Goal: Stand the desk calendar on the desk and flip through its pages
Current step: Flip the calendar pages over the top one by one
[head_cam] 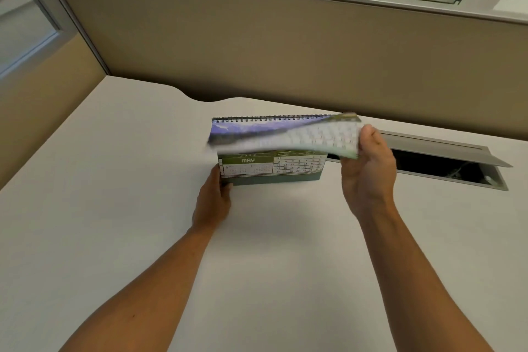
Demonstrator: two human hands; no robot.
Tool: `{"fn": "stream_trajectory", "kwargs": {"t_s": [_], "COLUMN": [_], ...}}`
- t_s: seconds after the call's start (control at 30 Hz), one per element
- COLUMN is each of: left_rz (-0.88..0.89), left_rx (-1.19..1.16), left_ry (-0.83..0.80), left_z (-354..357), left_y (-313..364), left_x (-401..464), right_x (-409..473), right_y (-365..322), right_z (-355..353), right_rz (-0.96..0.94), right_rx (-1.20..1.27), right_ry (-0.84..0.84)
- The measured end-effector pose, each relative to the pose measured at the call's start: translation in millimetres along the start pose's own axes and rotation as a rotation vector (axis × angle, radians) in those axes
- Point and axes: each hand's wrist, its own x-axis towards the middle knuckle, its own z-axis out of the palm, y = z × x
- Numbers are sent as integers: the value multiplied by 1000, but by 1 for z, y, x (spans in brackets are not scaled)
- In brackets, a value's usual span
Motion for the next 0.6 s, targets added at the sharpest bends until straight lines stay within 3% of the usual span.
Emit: {"fn": "stream_trajectory", "kwargs": {"t_s": [0.1,0.27,0.47,0.6], "left_rz": [-9,-62,-59,-56], "left_rx": [-41,-85,-84,-67], "left_ry": [-36,-39,-42,-42], "left_z": [-2,-1,-2,-1], "left_y": [2,5,6,6], "left_x": [-3,-4,-5,-4], "right_x": [9,23,16,3], "right_y": [-10,1,37,56], "right_z": [4,2,-17,-26], "right_rz": [-39,-9,34,71], "right_rx": [-83,-518,-570,-633], "right_ry": [-94,-162,25,17]}}
